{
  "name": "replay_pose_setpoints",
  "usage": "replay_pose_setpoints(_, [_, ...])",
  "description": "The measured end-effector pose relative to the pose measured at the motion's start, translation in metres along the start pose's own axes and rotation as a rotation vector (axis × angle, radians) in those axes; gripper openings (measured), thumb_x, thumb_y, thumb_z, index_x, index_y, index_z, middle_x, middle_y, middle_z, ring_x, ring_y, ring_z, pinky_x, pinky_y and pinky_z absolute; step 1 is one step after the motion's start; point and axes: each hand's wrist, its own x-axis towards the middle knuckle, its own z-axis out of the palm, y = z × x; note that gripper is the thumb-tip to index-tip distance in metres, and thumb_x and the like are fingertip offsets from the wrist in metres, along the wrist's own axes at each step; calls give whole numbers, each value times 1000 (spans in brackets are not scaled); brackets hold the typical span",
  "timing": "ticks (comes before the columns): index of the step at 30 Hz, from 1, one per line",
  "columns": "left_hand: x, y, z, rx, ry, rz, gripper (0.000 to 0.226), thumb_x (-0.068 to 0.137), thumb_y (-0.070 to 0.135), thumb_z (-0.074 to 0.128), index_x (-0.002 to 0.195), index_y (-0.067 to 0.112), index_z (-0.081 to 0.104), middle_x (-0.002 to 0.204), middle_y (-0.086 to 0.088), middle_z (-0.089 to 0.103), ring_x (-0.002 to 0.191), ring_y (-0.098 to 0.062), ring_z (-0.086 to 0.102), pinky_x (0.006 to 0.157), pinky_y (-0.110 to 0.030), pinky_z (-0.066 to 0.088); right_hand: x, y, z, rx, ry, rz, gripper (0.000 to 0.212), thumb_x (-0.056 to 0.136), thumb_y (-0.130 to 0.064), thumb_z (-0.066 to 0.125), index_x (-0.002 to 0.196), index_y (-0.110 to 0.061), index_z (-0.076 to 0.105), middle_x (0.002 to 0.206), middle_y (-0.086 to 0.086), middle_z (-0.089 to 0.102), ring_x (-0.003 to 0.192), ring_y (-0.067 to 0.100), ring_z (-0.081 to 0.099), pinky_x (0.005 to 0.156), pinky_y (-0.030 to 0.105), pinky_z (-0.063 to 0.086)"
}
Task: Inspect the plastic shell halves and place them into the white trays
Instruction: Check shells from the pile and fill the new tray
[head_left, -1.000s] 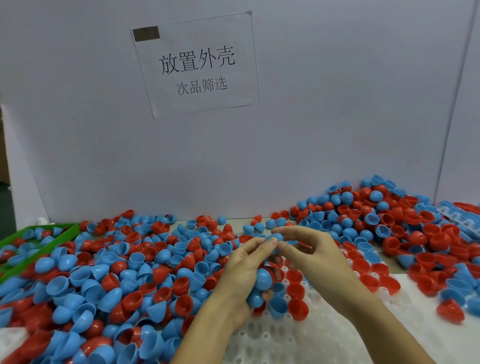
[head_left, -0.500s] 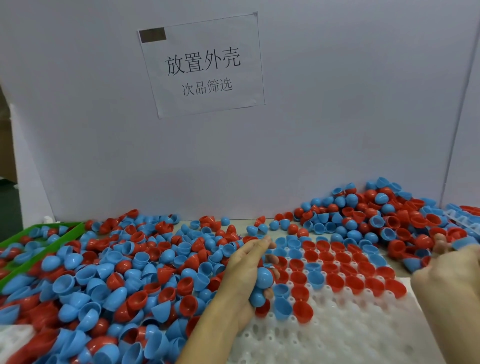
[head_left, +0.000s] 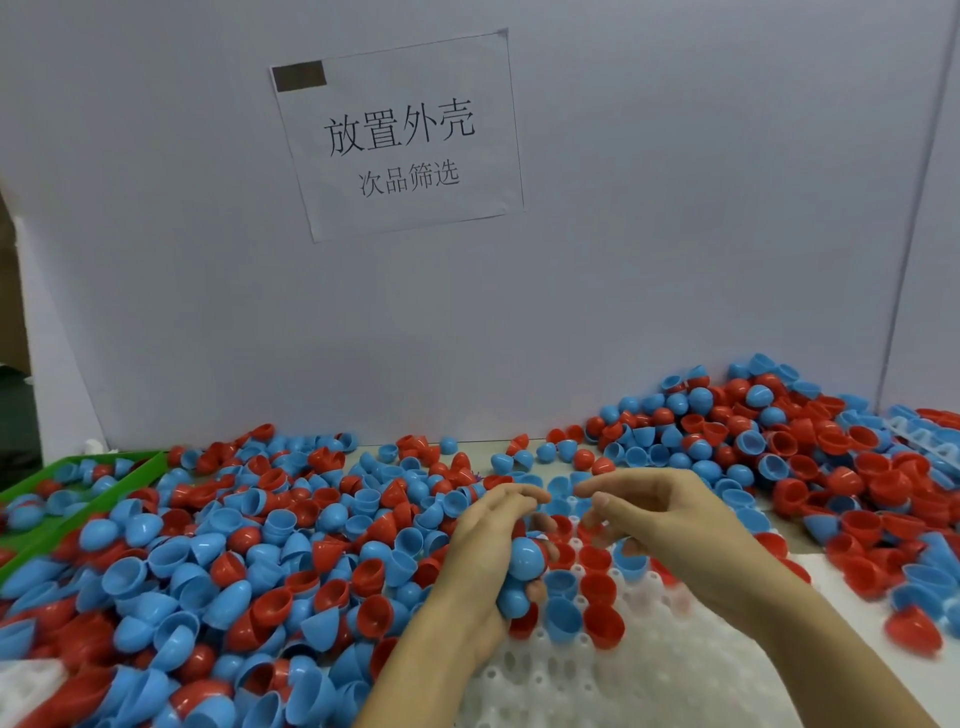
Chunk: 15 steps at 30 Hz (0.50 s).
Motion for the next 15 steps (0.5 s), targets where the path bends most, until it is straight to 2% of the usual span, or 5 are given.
replay_pose_setpoints(5, [-3, 3, 3, -36, -76, -22, 25, 101, 33, 53, 112, 15, 66, 82, -13, 70, 53, -16, 61, 38, -23, 41, -3, -4, 14, -79, -58, -81, 9, 84, -41, 71, 92, -46, 73, 89, -25, 72, 83, -3, 69, 62, 11, 52])
replay_pose_setpoints(8, [-7, 2, 4, -11, -127, -25, 27, 104, 38, 47, 117, 20, 63, 74, -10, 68, 53, -16, 61, 37, -23, 41, -4, -6, 26, -162, -19, -168, 14, 89, -38, 69, 101, -43, 69, 78, -23, 68, 68, -1, 66, 59, 9, 48])
replay_pose_setpoints(10, [-8, 2, 6, 42, -167, -17, 22, 105, 39, 46, 112, 29, 65, 77, -9, 70, 57, -17, 62, 36, -23, 39, -6, -8, 29, -209, -12, -205, 15, 91, -35, 68, 104, -42, 67, 74, -23, 66, 63, 1, 64, 58, 11, 48])
replay_pose_setpoints(13, [-10, 2, 9, 100, -182, -5, 25, 106, 39, 45, 99, 35, 69, 86, -5, 74, 60, -17, 62, 36, -22, 38, -7, -8, 27, -248, -27, -228, 21, 91, -32, 69, 98, -51, 63, 85, -18, 72, 76, 7, 68, 69, 17, 55])
replay_pose_setpoints(15, [-11, 2, 11, 91, -194, -1, 25, 105, 38, 46, 100, 34, 70, 84, -3, 73, 62, -17, 62, 36, -22, 38, -7, -8, 24, -243, -16, -242, 23, 91, -29, 69, 95, -51, 64, 90, -15, 72, 81, 3, 67, 69, 13, 52])
